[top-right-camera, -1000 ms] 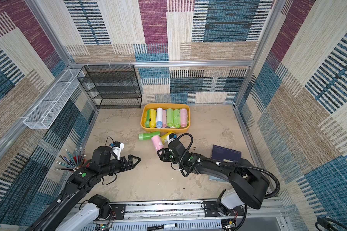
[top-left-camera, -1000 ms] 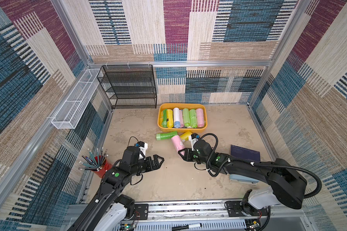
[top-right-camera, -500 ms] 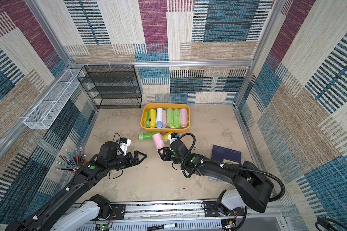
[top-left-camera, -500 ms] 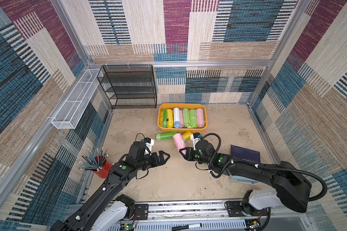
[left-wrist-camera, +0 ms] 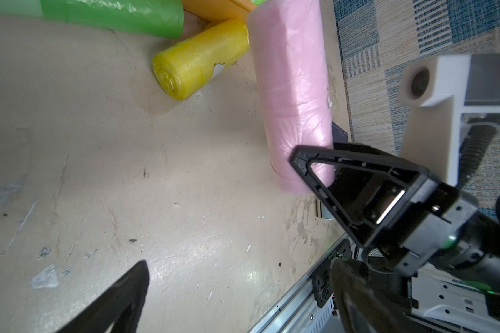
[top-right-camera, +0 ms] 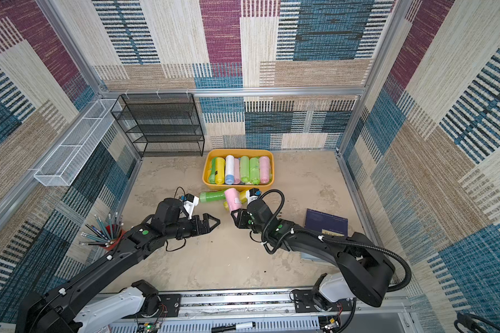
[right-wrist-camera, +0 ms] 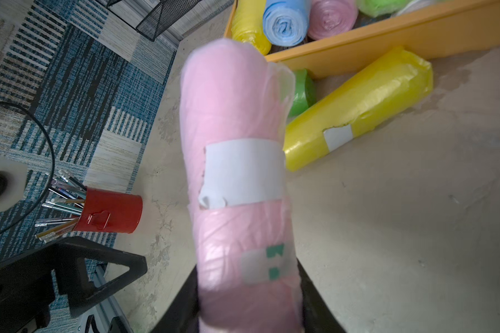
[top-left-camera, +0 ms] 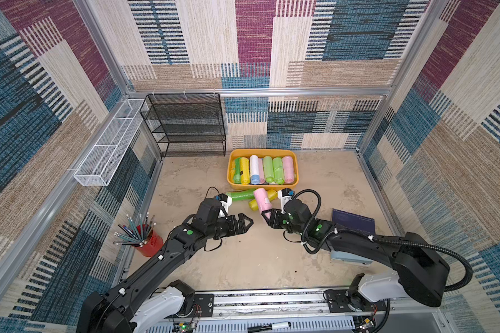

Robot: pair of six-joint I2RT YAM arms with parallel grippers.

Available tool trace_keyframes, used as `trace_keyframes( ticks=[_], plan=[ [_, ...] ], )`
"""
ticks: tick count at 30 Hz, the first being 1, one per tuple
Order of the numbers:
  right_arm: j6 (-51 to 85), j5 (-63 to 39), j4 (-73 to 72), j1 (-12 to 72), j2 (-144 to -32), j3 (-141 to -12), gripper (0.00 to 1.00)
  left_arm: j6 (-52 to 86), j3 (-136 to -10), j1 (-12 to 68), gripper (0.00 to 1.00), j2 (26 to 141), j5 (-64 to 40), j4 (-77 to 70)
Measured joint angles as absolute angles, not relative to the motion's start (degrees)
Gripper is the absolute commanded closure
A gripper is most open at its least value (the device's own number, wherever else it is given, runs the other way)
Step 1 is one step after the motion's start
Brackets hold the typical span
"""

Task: Put the roll of trash bags into the storage box
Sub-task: Pick up the roll of trash bags from the center of the board.

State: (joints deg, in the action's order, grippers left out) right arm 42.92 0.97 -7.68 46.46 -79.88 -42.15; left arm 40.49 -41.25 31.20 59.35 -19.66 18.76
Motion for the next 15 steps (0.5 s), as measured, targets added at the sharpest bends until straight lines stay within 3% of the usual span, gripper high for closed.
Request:
trace_keyframes(
  ticks=[15],
  plan=[
    [39.9,-2.96,-6.48,37.6,-78.08,-42.22,0.65,40.47,-44.42,33.78,0.02,64.73,-17.98,16.75]
  ],
)
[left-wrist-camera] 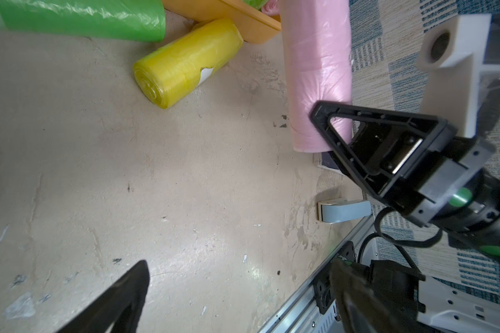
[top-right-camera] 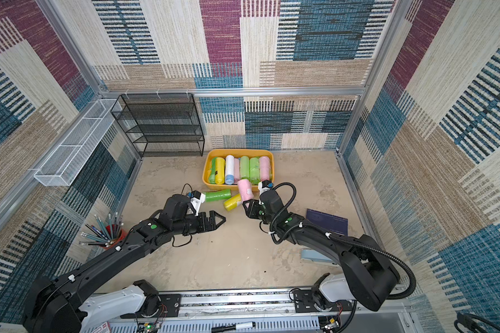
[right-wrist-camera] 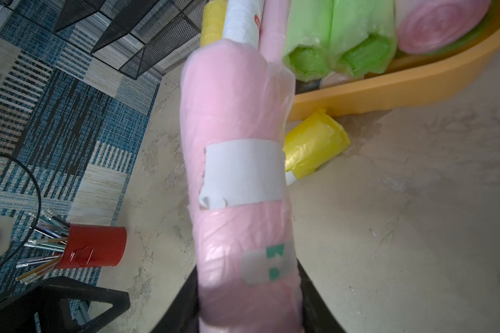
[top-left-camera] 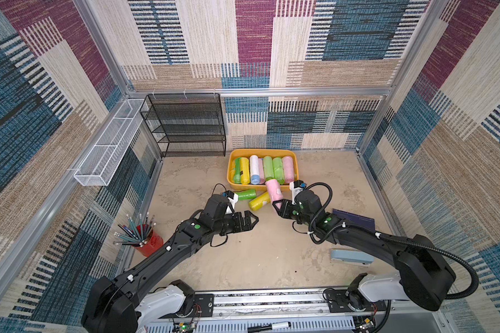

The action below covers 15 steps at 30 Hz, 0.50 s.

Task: Put the roll of trash bags into the storage box
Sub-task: Pick up the roll of trash bags from the center of the board, then place the roll of trash bags in the storage box.

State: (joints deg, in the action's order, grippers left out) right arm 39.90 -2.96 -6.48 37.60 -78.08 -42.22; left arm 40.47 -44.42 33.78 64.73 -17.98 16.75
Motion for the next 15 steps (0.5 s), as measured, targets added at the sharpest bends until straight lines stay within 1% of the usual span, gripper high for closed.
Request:
trace_keyframes(
  ticks=[7,15],
  plan=[
    [38.41,-4.82,-6.63,33.82,-79.83,-44.1,0.65,40.47,-46.35,34.41,0.02,67.31,-17.98,16.1],
    [36.51,-8.51,-6.55,29.54,-88.86,-52.49,0.65,40.29,-47.79,34.94,0.02,67.9,-17.15,16.12]
  ],
)
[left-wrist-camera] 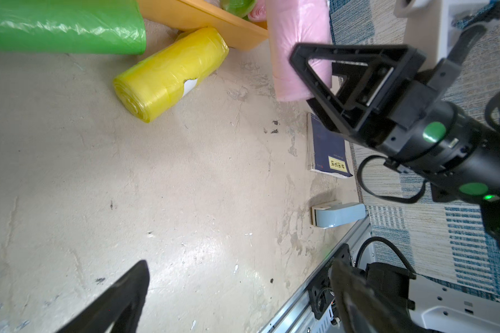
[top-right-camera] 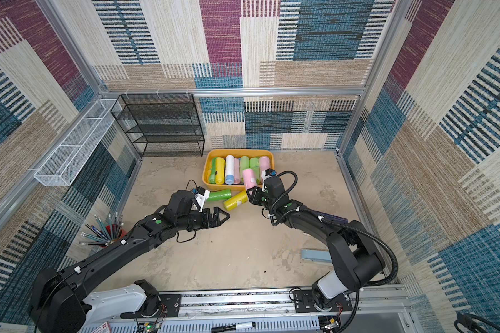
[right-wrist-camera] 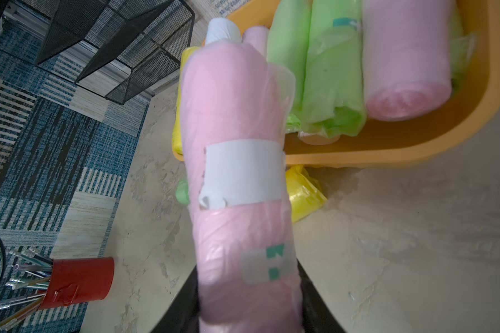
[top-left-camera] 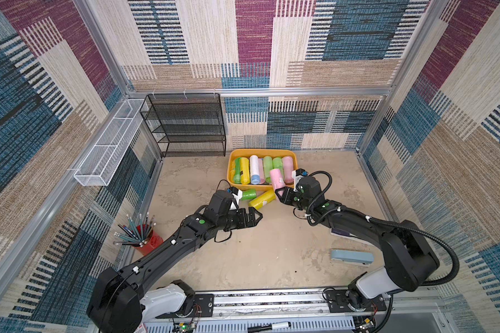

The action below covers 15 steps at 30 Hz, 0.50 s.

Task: Put the roll of trash bags into the storage box
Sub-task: Place the roll of trash bags in the storage box.

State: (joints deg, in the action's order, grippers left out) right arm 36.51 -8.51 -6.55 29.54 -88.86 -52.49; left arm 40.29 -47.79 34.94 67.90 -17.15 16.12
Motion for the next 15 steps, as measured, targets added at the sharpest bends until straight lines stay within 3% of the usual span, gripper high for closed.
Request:
trace_keyframes(
  ticks=[15],
  plan=[
    [34.7,-12.05,-4.67,27.92,-105.65,-71.72,0.65,39.38,-48.12,34.98,0.02,67.75,-14.63,19.0]
  ],
)
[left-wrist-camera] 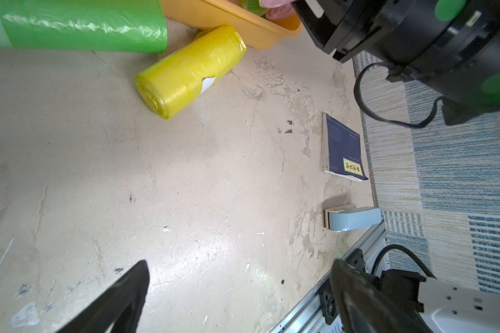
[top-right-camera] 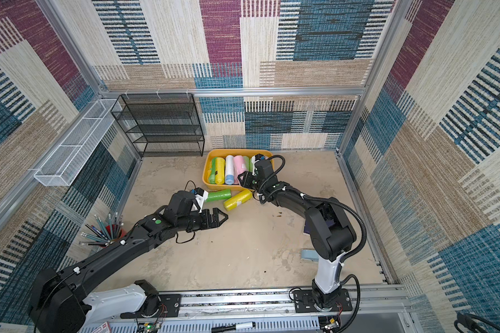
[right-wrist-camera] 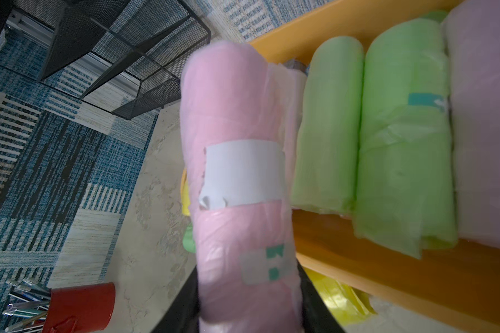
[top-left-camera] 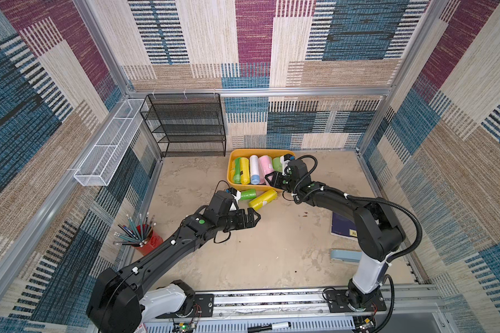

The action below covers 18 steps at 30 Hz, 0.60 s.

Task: Put the roll of trash bags into the storage box
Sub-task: Place the roll of trash bags in the storage box.

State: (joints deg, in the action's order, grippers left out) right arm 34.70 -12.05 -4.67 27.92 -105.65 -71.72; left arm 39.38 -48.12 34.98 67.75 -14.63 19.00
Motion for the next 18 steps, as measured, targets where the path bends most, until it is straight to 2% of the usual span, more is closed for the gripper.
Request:
trace_keyframes(
  ticks=[18],
  plan=[
    [39.18,-12.43,-3.97,26.87,-114.48,-79.37,0.61,37.3,-48.95,34.98,0.02,70.94,-13.5,19.55]
  ],
)
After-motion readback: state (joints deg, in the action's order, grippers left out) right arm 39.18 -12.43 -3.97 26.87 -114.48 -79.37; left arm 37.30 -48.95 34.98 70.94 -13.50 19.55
